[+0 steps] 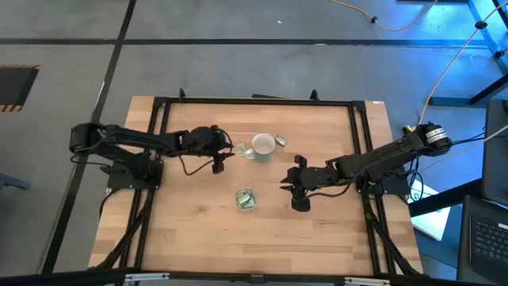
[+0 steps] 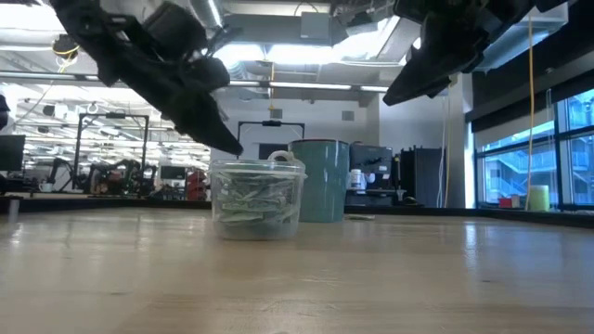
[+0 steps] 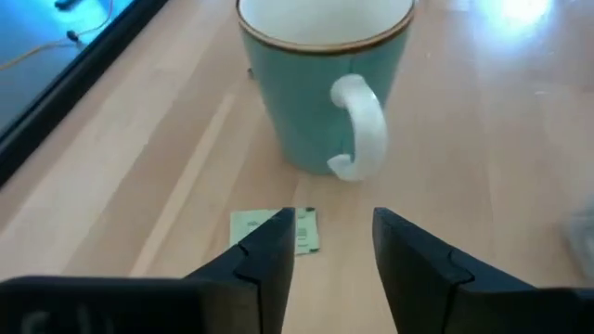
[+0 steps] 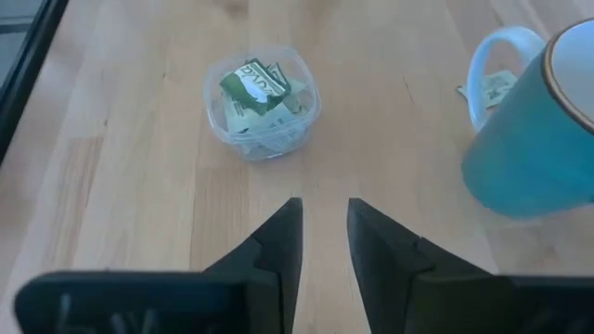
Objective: Pick and place Stevia / Truvia into bins
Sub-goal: Put the white stevia packet into the transparent bin
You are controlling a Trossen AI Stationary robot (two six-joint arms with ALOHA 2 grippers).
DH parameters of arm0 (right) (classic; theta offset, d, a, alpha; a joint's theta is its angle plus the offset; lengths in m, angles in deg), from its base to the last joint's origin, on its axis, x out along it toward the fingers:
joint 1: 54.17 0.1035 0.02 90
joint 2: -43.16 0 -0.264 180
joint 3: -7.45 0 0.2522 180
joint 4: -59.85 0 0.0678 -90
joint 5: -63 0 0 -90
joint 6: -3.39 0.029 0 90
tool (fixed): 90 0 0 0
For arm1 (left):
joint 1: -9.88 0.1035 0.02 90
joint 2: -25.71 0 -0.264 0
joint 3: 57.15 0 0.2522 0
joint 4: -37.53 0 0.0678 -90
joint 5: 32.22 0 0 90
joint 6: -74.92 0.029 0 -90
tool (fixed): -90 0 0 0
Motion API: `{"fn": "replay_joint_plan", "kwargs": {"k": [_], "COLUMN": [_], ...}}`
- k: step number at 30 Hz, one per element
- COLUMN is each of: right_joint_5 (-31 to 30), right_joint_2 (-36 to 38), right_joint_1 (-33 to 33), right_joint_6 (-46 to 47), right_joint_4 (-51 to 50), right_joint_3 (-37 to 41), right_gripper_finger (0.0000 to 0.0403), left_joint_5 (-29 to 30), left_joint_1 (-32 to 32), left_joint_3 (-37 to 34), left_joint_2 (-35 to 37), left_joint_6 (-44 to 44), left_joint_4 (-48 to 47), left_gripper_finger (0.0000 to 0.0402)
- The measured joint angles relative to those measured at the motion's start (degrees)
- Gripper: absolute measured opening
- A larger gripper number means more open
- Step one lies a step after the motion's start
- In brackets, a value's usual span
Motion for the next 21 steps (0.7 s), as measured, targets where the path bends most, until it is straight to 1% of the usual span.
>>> {"fn": "replay_joint_plan", "kwargs": {"k": [5, 9, 16, 21], "right_joint_5": [0.0, 0.0, 0.0, 0.0], "right_joint_2": [0.0, 0.0, 0.0, 0.0], "right_joint_1": [0.0, 0.0, 0.0, 0.0], "right_joint_6": [-0.5, 0.1, 0.1, 0.0], "right_joint_4": [-0.1, -0.7, -1.0, -1.0], "right_joint_3": [0.0, 0.0, 0.0, 0.0], "right_gripper_finger": [0.0092, 0.0092, 0.0092, 0.0092], "left_joint_5": [-0.3, -2.0, -2.9, -3.2], "left_joint_1": [1.6, 3.1, 5.2, 5.4], "left_joint_3": [0.0, 0.0, 0.0, 1.8], "left_joint_2": [-7.2, -12.8, -21.4, -26.5], "left_joint_6": [0.6, 0.7, 0.7, 0.7], "left_joint_4": [6.5, 11.6, 18.9, 19.4], "left_gripper_finger": [0.0134, 0.0128, 0.0129, 0.0126]}}
